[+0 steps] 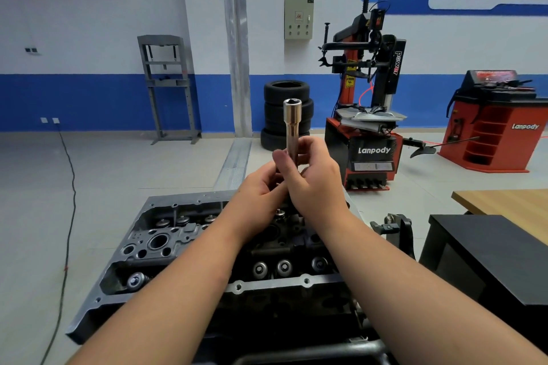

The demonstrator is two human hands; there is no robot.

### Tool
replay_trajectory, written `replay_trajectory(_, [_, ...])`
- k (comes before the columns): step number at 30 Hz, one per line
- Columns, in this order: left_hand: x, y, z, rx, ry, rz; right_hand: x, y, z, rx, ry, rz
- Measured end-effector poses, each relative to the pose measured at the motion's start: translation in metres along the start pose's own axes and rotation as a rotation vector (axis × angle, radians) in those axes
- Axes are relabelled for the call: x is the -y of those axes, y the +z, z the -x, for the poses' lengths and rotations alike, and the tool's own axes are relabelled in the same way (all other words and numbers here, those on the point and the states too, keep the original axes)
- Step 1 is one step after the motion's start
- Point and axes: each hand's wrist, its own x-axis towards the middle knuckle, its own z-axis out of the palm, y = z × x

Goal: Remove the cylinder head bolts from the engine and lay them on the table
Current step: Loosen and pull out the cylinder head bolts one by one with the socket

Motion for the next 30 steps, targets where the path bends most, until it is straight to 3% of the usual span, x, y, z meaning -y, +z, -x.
replay_trajectory(30, [0.0021, -0.0003, -0.0015, -0.010, -0.012, 0.022, 0.0006, -0.0001, 0.0008, -0.028, -0.048, 0.015])
